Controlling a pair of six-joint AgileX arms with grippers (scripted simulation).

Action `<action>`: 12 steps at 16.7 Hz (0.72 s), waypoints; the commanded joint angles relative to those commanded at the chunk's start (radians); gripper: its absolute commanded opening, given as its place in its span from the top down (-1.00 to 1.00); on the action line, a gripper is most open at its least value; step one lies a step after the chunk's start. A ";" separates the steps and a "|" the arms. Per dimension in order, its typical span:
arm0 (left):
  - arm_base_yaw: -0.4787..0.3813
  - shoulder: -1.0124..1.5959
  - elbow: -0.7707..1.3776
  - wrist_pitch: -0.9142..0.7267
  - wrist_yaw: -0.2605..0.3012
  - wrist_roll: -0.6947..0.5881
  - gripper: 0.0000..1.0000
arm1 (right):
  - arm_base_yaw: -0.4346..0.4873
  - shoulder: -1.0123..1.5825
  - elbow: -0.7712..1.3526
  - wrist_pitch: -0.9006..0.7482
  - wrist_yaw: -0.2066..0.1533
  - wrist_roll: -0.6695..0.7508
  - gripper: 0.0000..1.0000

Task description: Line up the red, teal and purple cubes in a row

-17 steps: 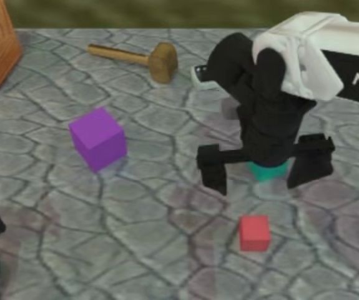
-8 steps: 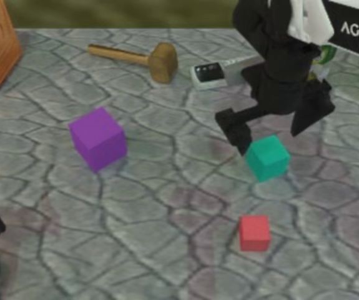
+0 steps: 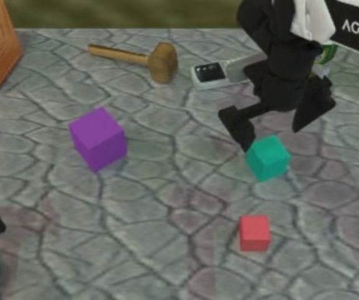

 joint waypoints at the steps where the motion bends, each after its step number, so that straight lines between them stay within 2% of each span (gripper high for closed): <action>1: 0.000 0.000 0.000 0.000 0.000 0.000 -1.00 | -0.001 0.008 -0.018 0.024 0.000 0.000 -1.00; 7: 0.000 0.000 0.000 0.000 0.000 0.000 -1.00 | -0.002 0.083 -0.166 0.254 0.001 0.000 -1.00; 12: 0.000 0.000 0.000 0.000 0.000 0.000 -1.00 | -0.002 0.095 -0.185 0.280 0.001 0.000 -1.00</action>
